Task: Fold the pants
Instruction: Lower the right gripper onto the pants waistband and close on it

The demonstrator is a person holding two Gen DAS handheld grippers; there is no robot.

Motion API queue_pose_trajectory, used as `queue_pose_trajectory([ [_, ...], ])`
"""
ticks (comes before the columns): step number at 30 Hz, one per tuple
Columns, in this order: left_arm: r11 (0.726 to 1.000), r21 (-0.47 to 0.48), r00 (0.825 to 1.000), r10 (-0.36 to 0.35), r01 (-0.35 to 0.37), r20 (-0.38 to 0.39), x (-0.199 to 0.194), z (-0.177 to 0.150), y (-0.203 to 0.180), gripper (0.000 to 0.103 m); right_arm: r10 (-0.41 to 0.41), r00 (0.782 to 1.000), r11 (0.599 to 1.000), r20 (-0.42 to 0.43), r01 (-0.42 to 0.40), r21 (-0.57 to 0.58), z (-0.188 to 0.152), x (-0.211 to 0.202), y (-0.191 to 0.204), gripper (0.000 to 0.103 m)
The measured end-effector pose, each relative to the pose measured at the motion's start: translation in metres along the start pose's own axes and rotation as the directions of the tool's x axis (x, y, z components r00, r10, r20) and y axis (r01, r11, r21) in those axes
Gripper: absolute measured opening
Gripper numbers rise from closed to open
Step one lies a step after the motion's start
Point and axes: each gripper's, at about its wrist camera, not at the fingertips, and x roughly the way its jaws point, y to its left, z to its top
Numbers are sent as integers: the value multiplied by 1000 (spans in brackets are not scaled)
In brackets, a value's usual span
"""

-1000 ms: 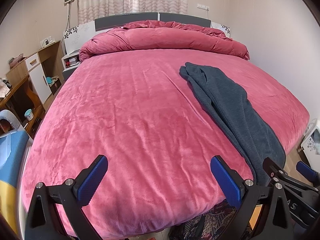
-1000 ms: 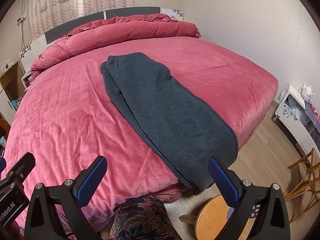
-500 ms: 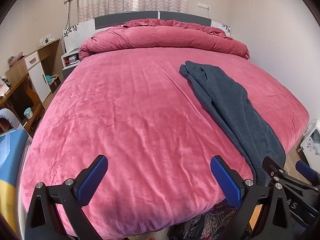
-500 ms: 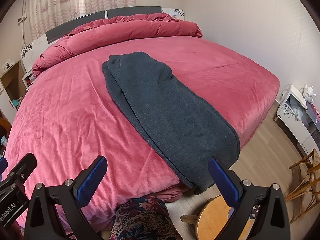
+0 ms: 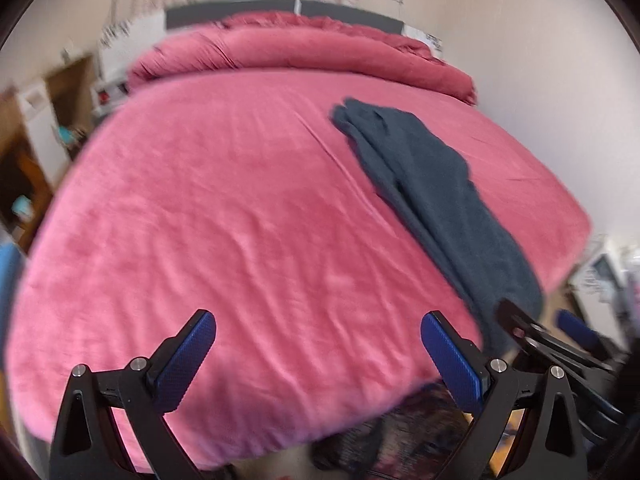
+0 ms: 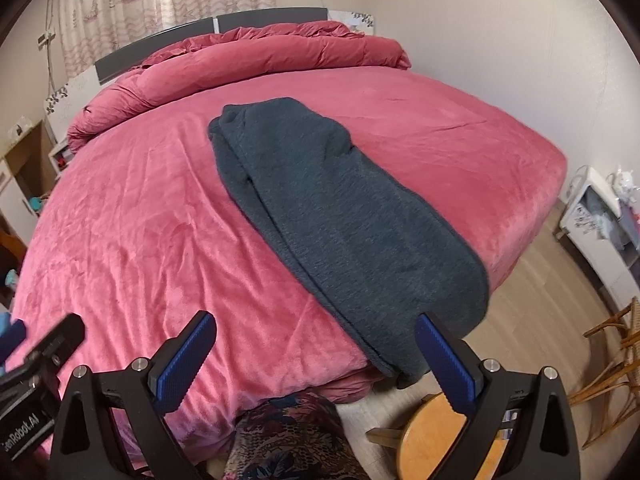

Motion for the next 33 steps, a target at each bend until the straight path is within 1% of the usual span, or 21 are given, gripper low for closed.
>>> queue_pose_trajectory([
  [1, 1000, -10, 1000, -17, 16, -19, 3, 1, 1, 103, 6, 1000, 1000, -7, -6, 0, 1, 3, 0, 91],
  [2, 999, -17, 999, -31, 30, -33, 6, 1, 1, 103, 27, 999, 1000, -19, -27, 4, 2, 7, -1, 89],
  [4, 998, -35, 997, -49, 48, -55, 12, 3, 1, 103, 60, 997, 998, -44, -60, 12, 5, 15, -4, 78],
  [5, 998, -38, 997, -53, 51, -64, 15, 5, 1, 103, 72, 996, 997, -55, -71, 15, 7, 20, -5, 76],
  [7, 999, -23, 995, -38, 36, -92, 22, 6, 0, 103, 99, 993, 995, -70, -98, 24, 10, 28, -9, 66],
  [9, 1000, -5, 994, -14, 14, -106, 29, 6, -2, 103, 121, 989, 993, -80, -120, 19, 17, 37, -10, 61],
  [11, 999, 10, 989, -30, 31, -148, 38, 5, -3, 103, 141, 987, 990, -82, -141, 12, 25, 46, -10, 59],
  [14, 999, 35, 985, -20, 27, -169, 46, 4, -4, 103, 145, 985, 989, -91, -145, 4, 39, 60, -10, 57],
  [16, 999, 45, 981, -16, 25, -193, 53, 4, -4, 103, 132, 987, 991, -91, -133, -2, 46, 67, -9, 57],
  [18, 997, 23, 971, -62, 69, -231, 60, 5, -1, 103, 134, 986, 991, -96, -135, 1, 51, 73, -12, 57],
  [19, 998, 9, 968, -65, 69, -240, 62, 6, 1, 103, 134, 986, 991, -99, -135, 1, 56, 78, -12, 57],
  [22, 997, -24, 971, -81, 78, -225, 65, 11, 9, 103, 150, 984, 988, -95, -152, -16, 72, 86, -11, 57],
  [24, 993, -72, 972, -106, 93, -211, 67, 18, 18, 103, 160, 983, 986, -85, -163, -27, 81, 90, -8, 57],
  [26, 992, -96, 980, -94, 78, -175, 65, 24, 25, 103, 167, 984, 984, -68, -170, -46, 91, 93, -3, 57],
  [27, 992, -102, 986, -89, 75, -142, 64, 30, 26, 103, 172, 983, 983, -63, -175, -53, 96, 95, -1, 57],
  [29, 993, -95, 991, -79, 69, -111, 64, 37, 28, 103, 192, 979, 979, -69, -196, -51, 106, 103, 3, 57],
  [30, 996, -74, 994, -55, 48, -92, 64, 42, 28, 103, 197, 978, 978, -71, -201, -51, 109, 107, 5, 56],
  [31, 998, -56, 996, -46, 41, -81, 65, 46, 27, 103, 201, 977, 977, -72, -205, -51, 113, 111, 7, 54],
  [33, 1000, -8, 998, -6, 5, -64, 67, 54, 25, 103, 205, 976, 977, -69, -209, -51, 120, 118, 9, 54],
])
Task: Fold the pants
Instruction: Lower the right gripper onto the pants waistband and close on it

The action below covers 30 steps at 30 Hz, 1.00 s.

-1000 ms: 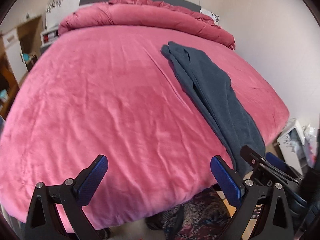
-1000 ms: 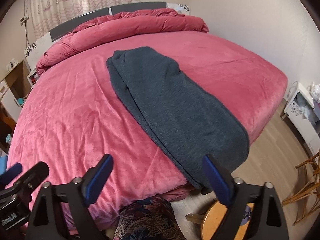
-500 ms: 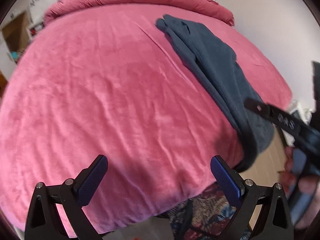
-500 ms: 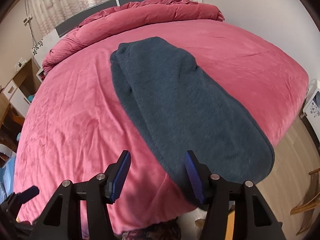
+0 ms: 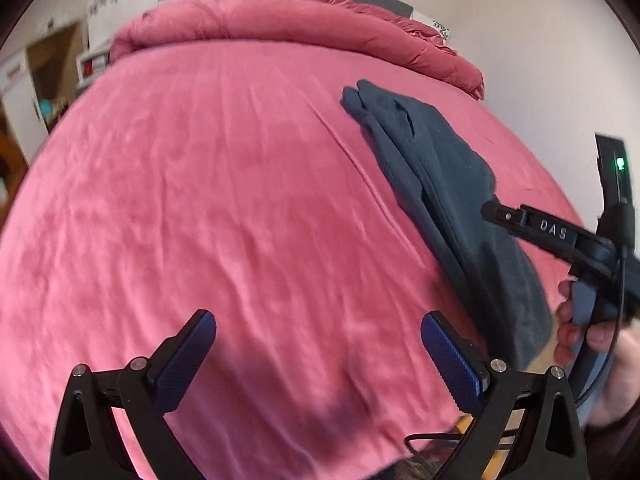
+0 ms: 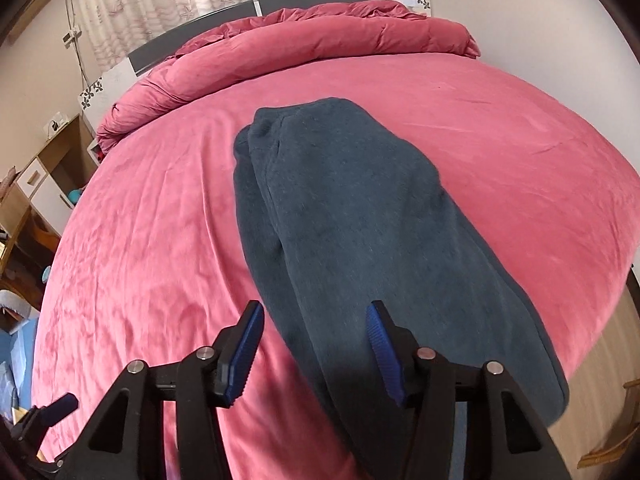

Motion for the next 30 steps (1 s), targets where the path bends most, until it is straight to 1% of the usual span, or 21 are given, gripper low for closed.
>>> queue_pose_trajectory([
  [2, 999, 26, 999, 26, -26, -19, 6, 6, -1, 103, 2, 1000, 1000, 6, -2, -5, 7, 6, 1, 54],
  [3, 999, 29, 999, 34, -33, -42, 13, 10, 0, 103, 5, 1000, 1000, 7, -5, -11, 11, 9, 3, 54],
  [5, 999, 20, 997, 43, -41, -62, 21, 15, 2, 103, 2, 1000, 1000, 12, -1, -21, 18, 14, 5, 54],
  [8, 1000, 7, 997, 11, -11, -80, 31, 22, 5, 103, 8, 1000, 999, 20, -8, -37, 28, 23, 9, 54],
  [10, 1000, -4, 995, 13, -14, -95, 36, 27, 6, 103, 14, 1000, 999, 22, -13, -48, 35, 29, 12, 52],
  [12, 1000, -5, 996, 24, -24, -87, 39, 33, 7, 100, 23, 999, 998, 24, -21, -60, 42, 35, 15, 47],
  [13, 1000, -6, 996, 20, -21, -86, 41, 36, 8, 99, 24, 999, 998, 25, -23, -64, 46, 39, 17, 47],
  [16, 1000, -7, 996, -1, 0, -88, 44, 44, 10, 90, 36, 999, 997, 29, -34, -72, 60, 50, 23, 47],
  [18, 1000, 8, 996, -3, 4, -91, 47, 49, 9, 88, 48, 998, 996, 28, -46, -76, 71, 60, 27, 47],
  [21, 1000, 10, 996, -12, 13, -90, 51, 56, 10, 88, 33, 999, 995, 15, -31, -98, 86, 80, 35, 47],
  [22, 1000, 4, 996, -23, 23, -92, 53, 59, 12, 87, 8, 1000, 994, 17, -6, -107, 90, 86, 37, 48],
  [23, 999, -2, 995, -32, 32, -95, 55, 61, 13, 83, -11, 1000, 994, 13, 12, -111, 92, 92, 37, 48],
  [24, 999, -9, 994, -40, 39, -100, 57, 65, 14, 80, -20, 1000, 994, -4, 19, -112, 95, 101, 37, 48],
  [26, 999, -16, 994, -41, 40, -101, 60, 71, 16, 80, -23, 999, 994, -34, 19, -110, 99, 113, 34, 48],
  [27, 999, -18, 994, -41, 39, -101, 62, 76, 17, 80, -11, 999, 995, -48, 6, -103, 100, 119, 31, 46],
  [28, 999, -19, 994, -51, 49, -102, 64, 79, 17, 79, 3, 998, 995, -58, -8, -99, 100, 123, 29, 35],
  [30, 997, -19, 992, -70, 69, -107, 67, 86, 19, 73, 21, 997, 995, -70, -28, -94, 101, 129, 25, 31],
])
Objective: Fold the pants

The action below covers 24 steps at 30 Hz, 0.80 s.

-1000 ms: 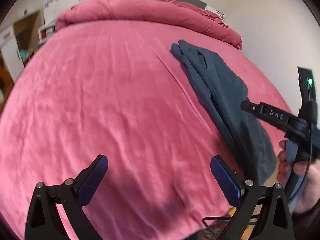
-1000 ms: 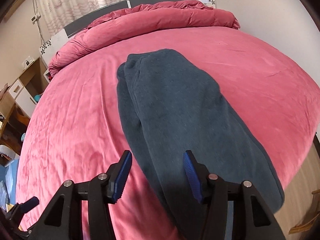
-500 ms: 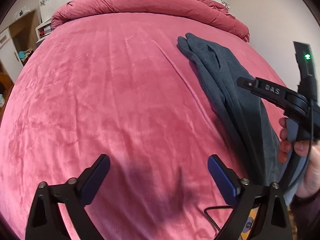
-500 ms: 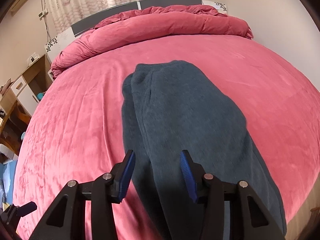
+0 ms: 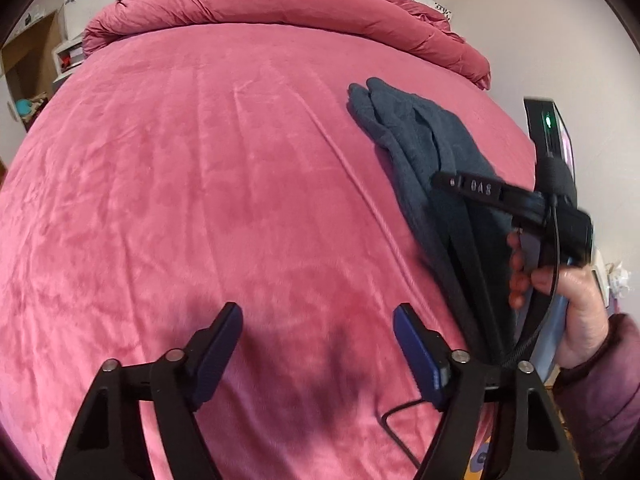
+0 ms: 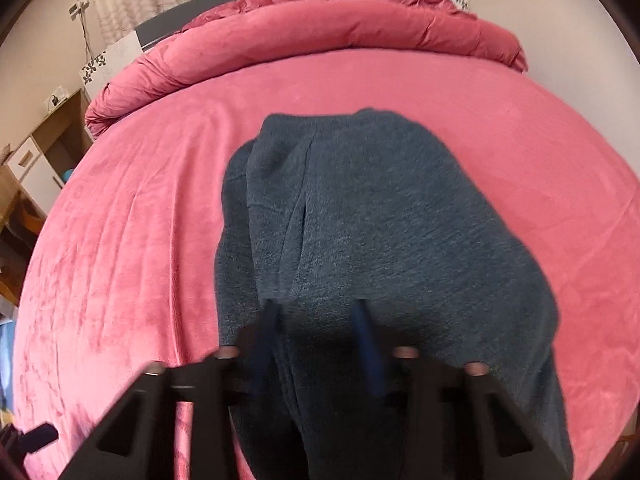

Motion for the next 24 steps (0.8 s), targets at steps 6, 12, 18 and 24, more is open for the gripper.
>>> queue_pose_trajectory([
  [6, 997, 55, 998, -51, 53, -31, 7, 24, -7, 38, 100, 995, 993, 8, -100, 69, -2, -5, -20, 13],
  [12, 984, 71, 986, -158, 161, -53, 6, 41, -17, 35, 301, 952, 936, 47, -305, 176, -11, -28, -41, 12],
  [18, 963, -16, 962, -271, 271, -36, 4, 59, -21, 66, 440, 896, 884, 55, -443, 153, -40, -60, -40, 12],
  [24, 943, -102, 946, -323, 318, -34, 6, 64, -10, 88, 548, 836, 833, -2, -545, 98, -82, -83, -17, 12],
])
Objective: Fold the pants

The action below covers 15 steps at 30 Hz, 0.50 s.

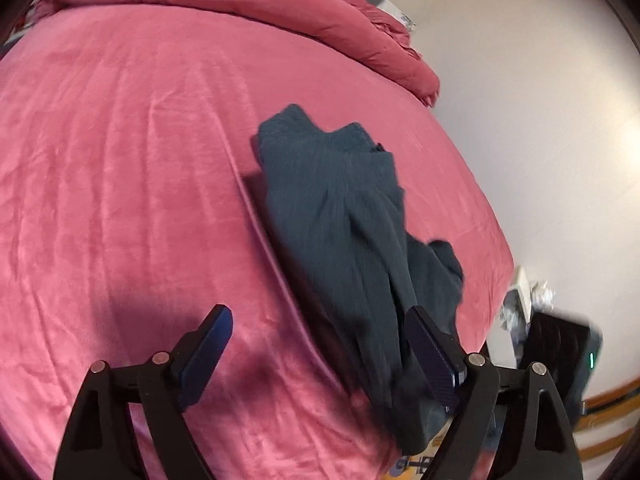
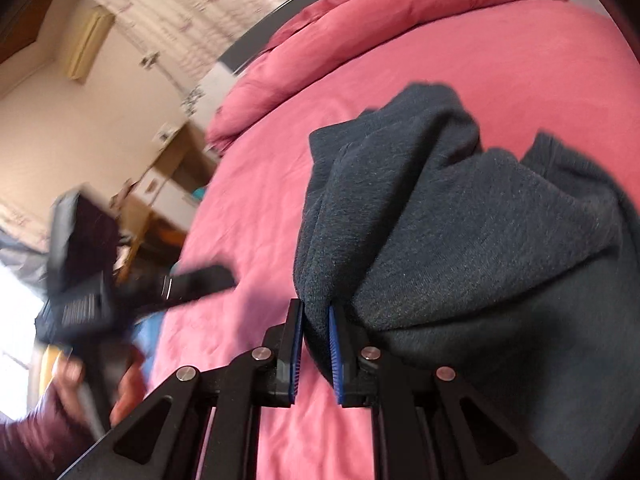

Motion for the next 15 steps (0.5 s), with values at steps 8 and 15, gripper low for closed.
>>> queue_pose_trajectory([
  [8, 986, -164, 997, -43, 31, -69, 15, -14, 42, 89, 90, 992, 996, -86, -92, -16, -57, -6, 24, 12],
  [15, 955, -282, 987, -127, 94, -101, 18, -44, 71, 70, 165, 973, 986, -161, -161, 34, -92, -9, 34, 12],
])
